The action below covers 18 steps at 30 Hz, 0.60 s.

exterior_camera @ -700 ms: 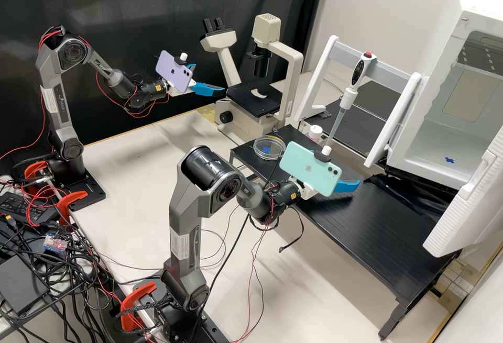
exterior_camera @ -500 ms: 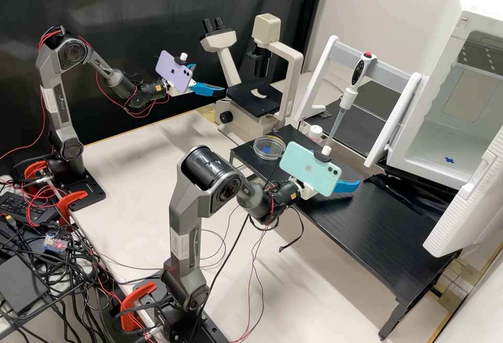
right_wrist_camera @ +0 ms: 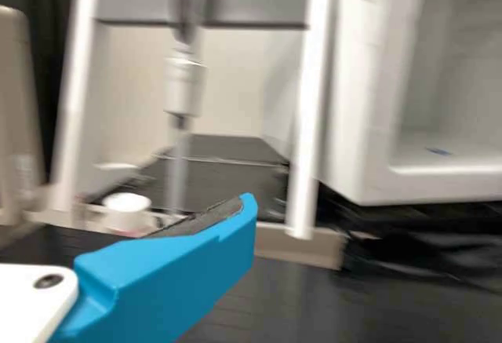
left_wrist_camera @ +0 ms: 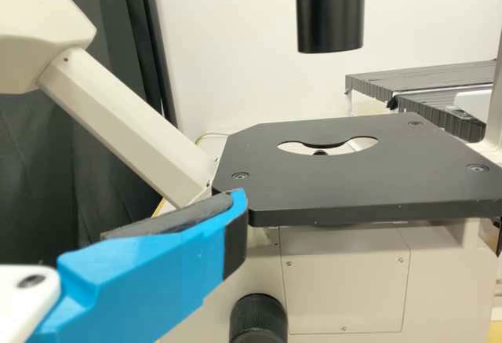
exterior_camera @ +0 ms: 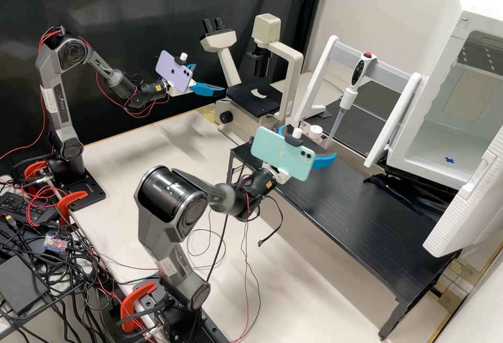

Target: Move the petri dish to the incubator

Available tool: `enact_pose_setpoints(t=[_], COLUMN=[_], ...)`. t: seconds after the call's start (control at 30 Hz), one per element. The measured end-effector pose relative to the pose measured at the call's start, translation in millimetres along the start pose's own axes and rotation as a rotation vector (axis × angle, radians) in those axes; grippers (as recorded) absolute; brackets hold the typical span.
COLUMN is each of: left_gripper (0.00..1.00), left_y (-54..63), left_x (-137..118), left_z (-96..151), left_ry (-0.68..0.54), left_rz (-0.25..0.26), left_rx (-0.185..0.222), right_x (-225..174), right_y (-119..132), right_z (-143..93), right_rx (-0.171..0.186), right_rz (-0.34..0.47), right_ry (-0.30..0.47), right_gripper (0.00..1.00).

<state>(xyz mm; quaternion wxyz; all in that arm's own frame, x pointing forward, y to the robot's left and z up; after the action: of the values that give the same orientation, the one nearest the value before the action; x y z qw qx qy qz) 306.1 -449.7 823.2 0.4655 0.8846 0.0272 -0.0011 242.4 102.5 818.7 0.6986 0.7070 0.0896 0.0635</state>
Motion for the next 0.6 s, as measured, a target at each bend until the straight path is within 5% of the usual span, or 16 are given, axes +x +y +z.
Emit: enact_pose_setpoints(t=[0.3, 0.6], left_gripper=[1.00, 1.00], left_y=[0.0, 0.0], left_x=[0, 0], left_z=[0, 0], left_ry=[0.000, 0.000], left_rz=[0.000, 0.000], left_rx=[0.000, 0.000], right_x=[-8, -2], right_y=[-39, -74], right_z=[-30, -19], right_rx=[-0.018, -0.048], right_rz=[-0.114, -0.227], right_ry=[0.065, 0.001], right_gripper=[1.00, 1.00])
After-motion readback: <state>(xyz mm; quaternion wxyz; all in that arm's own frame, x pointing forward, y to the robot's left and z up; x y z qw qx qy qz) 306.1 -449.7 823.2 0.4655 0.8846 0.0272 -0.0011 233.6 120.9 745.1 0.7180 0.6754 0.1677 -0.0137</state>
